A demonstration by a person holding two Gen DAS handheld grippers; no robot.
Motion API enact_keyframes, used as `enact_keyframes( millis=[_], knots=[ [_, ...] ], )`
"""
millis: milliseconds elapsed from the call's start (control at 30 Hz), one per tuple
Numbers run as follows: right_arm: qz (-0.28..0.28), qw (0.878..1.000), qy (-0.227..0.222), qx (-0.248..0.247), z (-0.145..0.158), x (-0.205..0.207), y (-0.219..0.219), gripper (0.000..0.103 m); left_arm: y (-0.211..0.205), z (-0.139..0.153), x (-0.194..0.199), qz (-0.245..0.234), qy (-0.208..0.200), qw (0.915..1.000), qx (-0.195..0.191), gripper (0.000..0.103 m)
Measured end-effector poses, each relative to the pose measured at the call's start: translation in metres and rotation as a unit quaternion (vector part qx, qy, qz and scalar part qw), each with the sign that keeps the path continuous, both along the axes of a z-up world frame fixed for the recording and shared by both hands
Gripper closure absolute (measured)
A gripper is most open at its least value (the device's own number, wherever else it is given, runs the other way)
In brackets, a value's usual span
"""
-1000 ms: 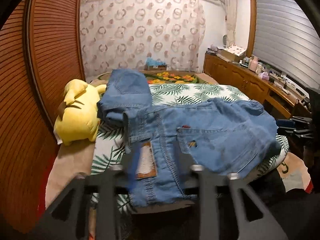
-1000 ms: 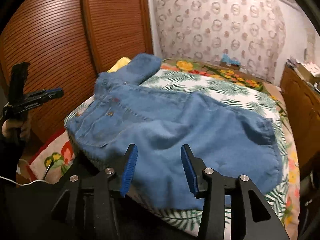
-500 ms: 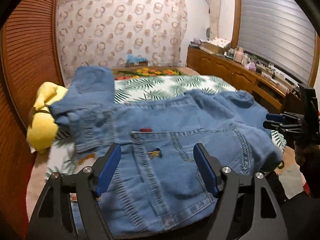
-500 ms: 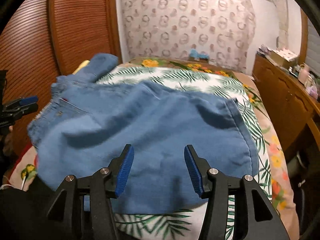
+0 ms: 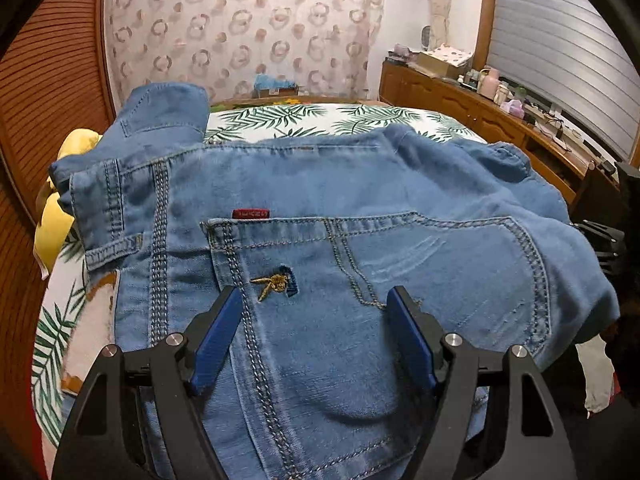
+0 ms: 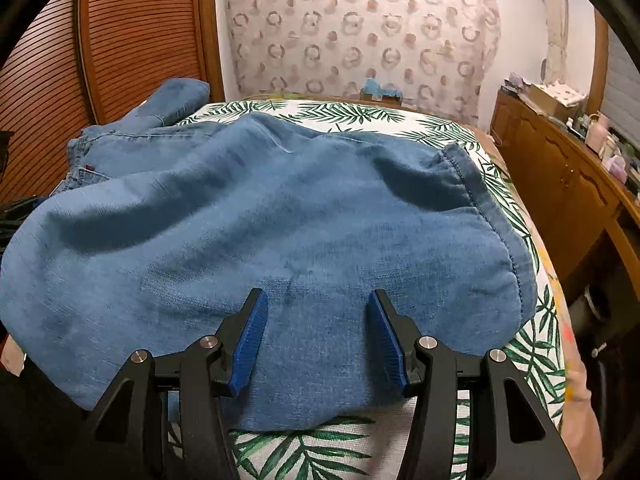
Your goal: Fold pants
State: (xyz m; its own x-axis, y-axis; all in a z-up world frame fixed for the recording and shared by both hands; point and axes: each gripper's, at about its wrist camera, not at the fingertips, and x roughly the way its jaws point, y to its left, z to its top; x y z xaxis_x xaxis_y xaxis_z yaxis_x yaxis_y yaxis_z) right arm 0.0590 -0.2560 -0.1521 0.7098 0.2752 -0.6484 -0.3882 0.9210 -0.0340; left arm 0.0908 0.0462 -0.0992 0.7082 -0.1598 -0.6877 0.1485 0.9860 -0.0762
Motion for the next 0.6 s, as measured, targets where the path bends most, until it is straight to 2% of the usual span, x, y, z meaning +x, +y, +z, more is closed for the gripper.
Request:
enact_keyframes(
  millis=[267, 600],
  knots=[
    [-0.003, 1.0, -0.011, -0.011, -0.01, -0.002, 0.001, 0.037, -0.006, -0.007, 0.001, 0.018, -0.008, 0.9996, 0.021, 0.025],
    [-0.003, 1.0, -0.013, -0.01, -0.012, -0.002, -0.003, 0.036, -0.008, -0.01, -0.001, 0.022, -0.027, 0.9991, 0.025, 0.024]
  ],
)
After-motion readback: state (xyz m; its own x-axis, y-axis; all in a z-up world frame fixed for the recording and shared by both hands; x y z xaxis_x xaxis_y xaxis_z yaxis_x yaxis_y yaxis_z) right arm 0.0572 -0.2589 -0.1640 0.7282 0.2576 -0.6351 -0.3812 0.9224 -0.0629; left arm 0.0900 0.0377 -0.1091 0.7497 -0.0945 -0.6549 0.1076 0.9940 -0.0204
